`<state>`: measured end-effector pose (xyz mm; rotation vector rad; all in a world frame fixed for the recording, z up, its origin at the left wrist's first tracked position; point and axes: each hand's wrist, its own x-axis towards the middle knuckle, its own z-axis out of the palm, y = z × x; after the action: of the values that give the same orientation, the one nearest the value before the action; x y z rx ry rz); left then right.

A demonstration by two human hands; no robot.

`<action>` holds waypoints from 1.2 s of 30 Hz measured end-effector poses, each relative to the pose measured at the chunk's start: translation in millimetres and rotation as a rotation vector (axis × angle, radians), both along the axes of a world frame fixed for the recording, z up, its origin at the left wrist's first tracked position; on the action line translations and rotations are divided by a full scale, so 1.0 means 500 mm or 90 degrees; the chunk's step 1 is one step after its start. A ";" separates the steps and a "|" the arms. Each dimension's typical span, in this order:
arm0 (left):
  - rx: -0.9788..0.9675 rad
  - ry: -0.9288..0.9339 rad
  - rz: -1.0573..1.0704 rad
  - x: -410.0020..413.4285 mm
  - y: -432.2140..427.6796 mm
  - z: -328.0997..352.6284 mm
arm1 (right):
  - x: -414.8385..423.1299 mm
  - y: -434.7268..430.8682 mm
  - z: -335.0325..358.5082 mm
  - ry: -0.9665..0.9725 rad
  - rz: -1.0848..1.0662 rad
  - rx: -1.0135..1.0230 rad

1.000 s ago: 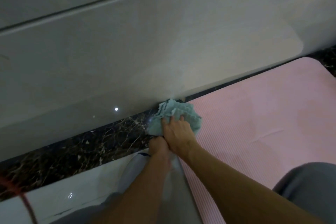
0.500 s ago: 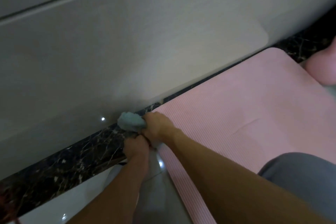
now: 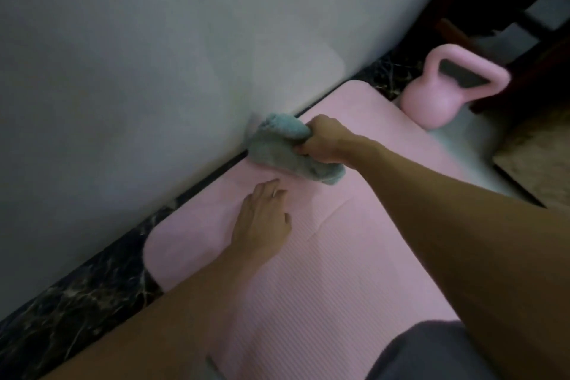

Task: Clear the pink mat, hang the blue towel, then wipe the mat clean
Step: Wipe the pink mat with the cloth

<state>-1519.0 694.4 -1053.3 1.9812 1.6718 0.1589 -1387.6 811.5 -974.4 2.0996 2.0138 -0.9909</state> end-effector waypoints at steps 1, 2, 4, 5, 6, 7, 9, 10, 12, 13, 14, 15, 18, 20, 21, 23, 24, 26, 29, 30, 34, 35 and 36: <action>-0.002 0.002 -0.013 0.016 0.006 -0.007 | 0.036 -0.006 -0.006 -0.006 -0.033 0.007; -0.010 0.000 -0.012 0.029 0.010 -0.014 | 0.071 -0.014 -0.012 -0.014 -0.067 0.016; -0.021 -0.009 -0.018 0.046 0.009 -0.035 | 0.134 -0.025 -0.019 -0.029 -0.138 0.050; -0.018 0.003 -0.034 0.050 0.004 -0.045 | 0.161 -0.028 -0.019 -0.031 -0.178 0.073; -0.011 0.024 -0.058 0.051 -0.005 -0.057 | 0.185 -0.028 -0.016 -0.031 -0.218 0.104; 0.000 0.041 -0.078 0.050 -0.014 -0.069 | 0.205 -0.024 -0.010 -0.033 -0.253 0.142; 0.022 0.052 -0.097 0.043 -0.029 -0.090 | 0.239 -0.002 0.004 -0.068 -0.300 0.235; 0.039 0.055 -0.101 0.039 -0.031 -0.098 | 0.256 0.015 0.007 -0.095 -0.312 0.290; 0.101 0.060 -0.118 0.032 -0.021 -0.110 | 0.279 0.052 0.012 -0.151 -0.312 0.420; 0.145 0.053 -0.136 0.027 -0.011 -0.114 | 0.284 0.069 0.011 -0.175 -0.296 0.477; 0.188 0.043 -0.158 0.018 0.001 -0.119 | 0.285 0.085 0.005 -0.187 -0.277 0.520; 0.222 0.037 -0.185 0.005 0.013 -0.125 | 0.284 0.096 -0.006 -0.193 -0.257 0.546; 0.272 0.029 -0.271 -0.039 0.043 -0.152 | 0.286 0.105 -0.084 -0.205 -0.175 0.496; 0.266 0.017 -0.300 -0.063 0.046 -0.169 | 0.287 0.087 -0.172 -0.181 -0.173 0.317; 0.266 0.007 -0.298 -0.065 0.046 -0.168 | 0.289 0.075 -0.210 -0.184 -0.194 0.227; 0.268 -0.012 -0.301 -0.061 0.050 -0.163 | 0.291 0.054 -0.251 -0.227 -0.227 0.153; 0.261 -0.018 -0.298 -0.061 0.048 -0.161 | 0.288 0.053 -0.256 -0.234 -0.226 0.160; 0.263 -0.024 -0.290 -0.060 0.049 -0.160 | 0.285 0.067 -0.239 -0.211 -0.239 0.184; 0.272 -0.026 -0.289 -0.061 0.047 -0.163 | 0.286 0.097 -0.221 -0.193 -0.263 0.198; 0.276 -0.025 -0.284 -0.061 0.047 -0.162 | 0.280 0.102 -0.225 -0.210 -0.262 0.190; 0.293 -0.033 -0.283 -0.059 0.047 -0.161 | 0.254 0.110 -0.238 -0.280 -0.269 0.160; 0.300 -0.034 -0.284 -0.058 0.047 -0.162 | 0.253 0.110 -0.236 -0.277 -0.271 0.160; 0.308 -0.033 -0.283 -0.058 0.048 -0.162 | 0.250 0.107 -0.234 -0.271 -0.265 0.163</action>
<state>-1548.0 718.1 -1134.3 2.6270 1.1919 0.4789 -1262.4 865.1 -1091.2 2.6501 1.5983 -0.2705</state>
